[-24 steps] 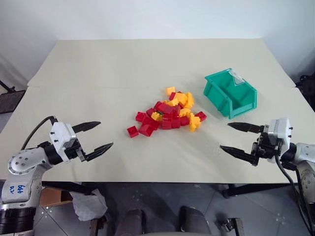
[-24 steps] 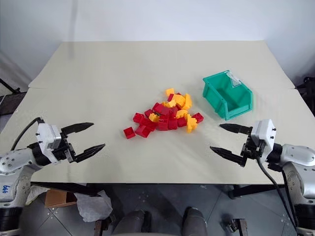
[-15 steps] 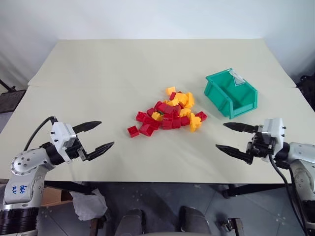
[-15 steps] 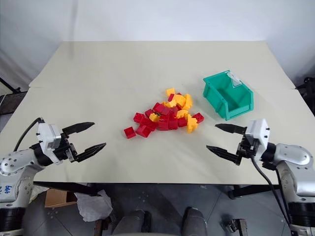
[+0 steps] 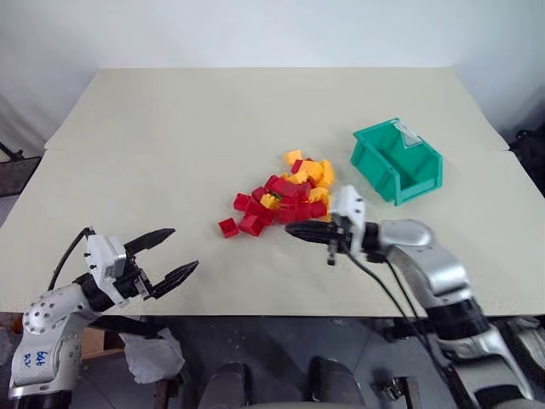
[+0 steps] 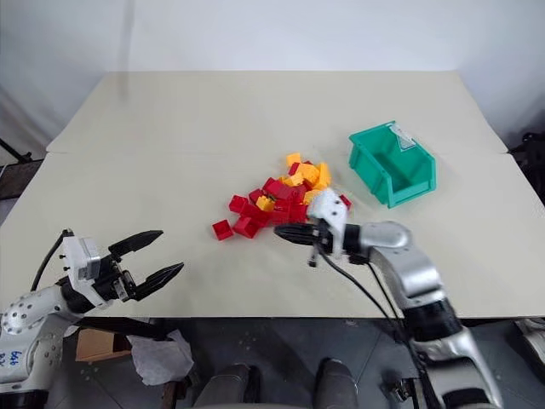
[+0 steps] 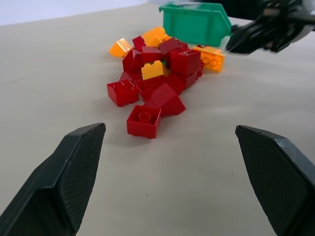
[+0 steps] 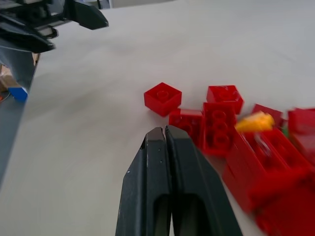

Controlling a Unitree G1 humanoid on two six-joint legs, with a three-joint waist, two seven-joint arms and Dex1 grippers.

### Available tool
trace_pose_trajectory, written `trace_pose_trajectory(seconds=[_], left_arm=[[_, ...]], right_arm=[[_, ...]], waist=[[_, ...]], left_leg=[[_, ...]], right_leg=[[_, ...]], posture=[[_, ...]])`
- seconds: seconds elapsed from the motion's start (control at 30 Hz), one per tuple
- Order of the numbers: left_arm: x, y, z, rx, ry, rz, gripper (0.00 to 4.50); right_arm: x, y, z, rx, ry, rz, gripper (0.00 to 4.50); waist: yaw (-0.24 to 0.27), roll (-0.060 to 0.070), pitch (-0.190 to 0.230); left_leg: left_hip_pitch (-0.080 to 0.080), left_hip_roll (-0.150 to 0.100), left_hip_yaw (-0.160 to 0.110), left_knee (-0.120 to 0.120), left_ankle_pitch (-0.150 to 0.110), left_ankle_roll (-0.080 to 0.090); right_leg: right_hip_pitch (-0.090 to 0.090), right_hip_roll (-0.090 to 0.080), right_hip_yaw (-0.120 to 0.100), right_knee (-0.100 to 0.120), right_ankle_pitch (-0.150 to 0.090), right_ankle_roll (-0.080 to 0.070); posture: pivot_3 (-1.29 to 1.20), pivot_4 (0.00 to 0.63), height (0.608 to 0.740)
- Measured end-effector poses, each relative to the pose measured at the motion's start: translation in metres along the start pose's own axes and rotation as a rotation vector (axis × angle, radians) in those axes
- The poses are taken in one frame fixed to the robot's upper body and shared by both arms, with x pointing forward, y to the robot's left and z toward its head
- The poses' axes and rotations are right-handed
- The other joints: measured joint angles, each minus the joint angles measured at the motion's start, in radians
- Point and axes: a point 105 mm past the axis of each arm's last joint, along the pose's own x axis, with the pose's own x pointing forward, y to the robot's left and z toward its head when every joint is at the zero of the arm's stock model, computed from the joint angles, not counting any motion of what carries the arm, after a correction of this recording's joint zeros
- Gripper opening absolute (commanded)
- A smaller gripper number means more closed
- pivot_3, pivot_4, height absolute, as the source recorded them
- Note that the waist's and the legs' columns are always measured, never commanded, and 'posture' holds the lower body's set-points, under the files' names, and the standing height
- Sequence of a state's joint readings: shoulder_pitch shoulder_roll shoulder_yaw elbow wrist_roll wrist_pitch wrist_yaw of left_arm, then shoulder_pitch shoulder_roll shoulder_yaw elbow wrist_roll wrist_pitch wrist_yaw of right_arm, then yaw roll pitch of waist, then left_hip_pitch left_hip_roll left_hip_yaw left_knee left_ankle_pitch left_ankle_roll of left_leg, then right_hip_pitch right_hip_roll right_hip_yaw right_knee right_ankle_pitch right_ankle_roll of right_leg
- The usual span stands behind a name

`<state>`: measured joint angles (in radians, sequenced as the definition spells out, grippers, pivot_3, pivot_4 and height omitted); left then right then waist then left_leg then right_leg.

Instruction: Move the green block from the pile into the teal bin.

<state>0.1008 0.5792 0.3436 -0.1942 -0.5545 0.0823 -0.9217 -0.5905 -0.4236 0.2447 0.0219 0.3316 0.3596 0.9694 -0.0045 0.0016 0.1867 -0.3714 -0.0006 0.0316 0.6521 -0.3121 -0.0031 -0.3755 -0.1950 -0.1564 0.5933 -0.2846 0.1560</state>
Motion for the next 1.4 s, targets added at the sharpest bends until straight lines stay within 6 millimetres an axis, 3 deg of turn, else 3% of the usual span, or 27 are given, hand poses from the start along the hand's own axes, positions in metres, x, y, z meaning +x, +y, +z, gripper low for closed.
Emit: trace_pose_trajectory(seconds=[0.17,0.43,0.63,0.83,0.97,1.1,1.27,1.4], left_arm=[[0.002,-0.005,0.001,-0.005,-0.025,0.038,4.5],[0.007,-0.003,0.005,0.007,-0.037,0.053,4.5],[0.015,-0.005,0.008,0.006,-0.062,0.032,4.5],[0.021,-0.003,0.008,0.005,-0.07,0.023,4.5],[0.021,-0.003,0.008,0.004,-0.069,0.023,4.5],[0.021,-0.004,0.006,0.0,-0.065,0.021,4.5],[0.02,-0.005,0.005,-0.004,-0.061,0.024,4.5],[0.02,-0.006,0.003,-0.009,-0.061,0.025,4.5]], right_arm=[[0.032,-0.034,-0.002,-0.034,0.056,-0.107,0.03],[0.033,-0.092,0.003,-0.131,0.095,-0.316,0.03],[0.032,-0.108,0.007,-0.166,0.108,-0.368,0.03],[0.044,-0.095,0.004,-0.19,0.113,-0.287,0.03],[0.047,-0.057,-0.015,-0.177,0.143,-0.09,0.03],[0.024,-0.042,-0.022,-0.164,0.192,-0.033,0.03],[-0.002,-0.038,-0.026,-0.148,0.235,-0.048,0.03],[-0.018,-0.041,-0.014,-0.127,0.142,-0.077,0.03]], waist=[[-0.003,0.0,0.0],[-0.009,0.0,0.0],[-0.026,0.0,0.0],[-0.026,0.0,0.0],[-0.024,0.0,0.0],[-0.022,0.0,0.0],[-0.024,0.0,0.0],[-0.023,0.0,0.0]], left_leg=[[0.0,0.0,0.0,0.0,0.0,0.0],[0.0,0.0,0.0,0.0,0.0,0.0],[0.0,0.0,0.0,0.0,0.0,0.0],[0.001,0.0,0.0,0.0,0.0,0.0],[0.0,0.0,0.0,-0.001,0.0,-0.001],[0.0,0.0,0.0,0.0,0.0,-0.001],[0.0,0.001,0.0,-0.001,-0.001,-0.001],[0.0,0.001,0.001,-0.001,-0.001,-0.001]], right_leg=[[0.0,0.0,0.0,0.001,0.0,0.0],[0.0,0.0,0.0,0.001,0.0,0.0],[0.0,0.0,0.0,0.001,0.0,0.0],[0.0,0.001,0.0,0.001,0.0,0.0],[0.0,0.0,0.0,0.001,0.0,0.0],[0.0,0.0,0.0,0.0,0.0,0.0],[0.0,0.001,0.0,0.0,0.0,0.0],[-0.001,0.001,0.0,0.0,0.0,0.0]], posture=[[0.0,0.15,0.74],[0.0,0.15,0.74],[0.0,0.15,0.74],[0.0,0.15,0.74],[0.0,0.15,0.74],[0.0,0.15,0.74],[0.0,0.15,0.74],[0.0,0.15,0.74]])
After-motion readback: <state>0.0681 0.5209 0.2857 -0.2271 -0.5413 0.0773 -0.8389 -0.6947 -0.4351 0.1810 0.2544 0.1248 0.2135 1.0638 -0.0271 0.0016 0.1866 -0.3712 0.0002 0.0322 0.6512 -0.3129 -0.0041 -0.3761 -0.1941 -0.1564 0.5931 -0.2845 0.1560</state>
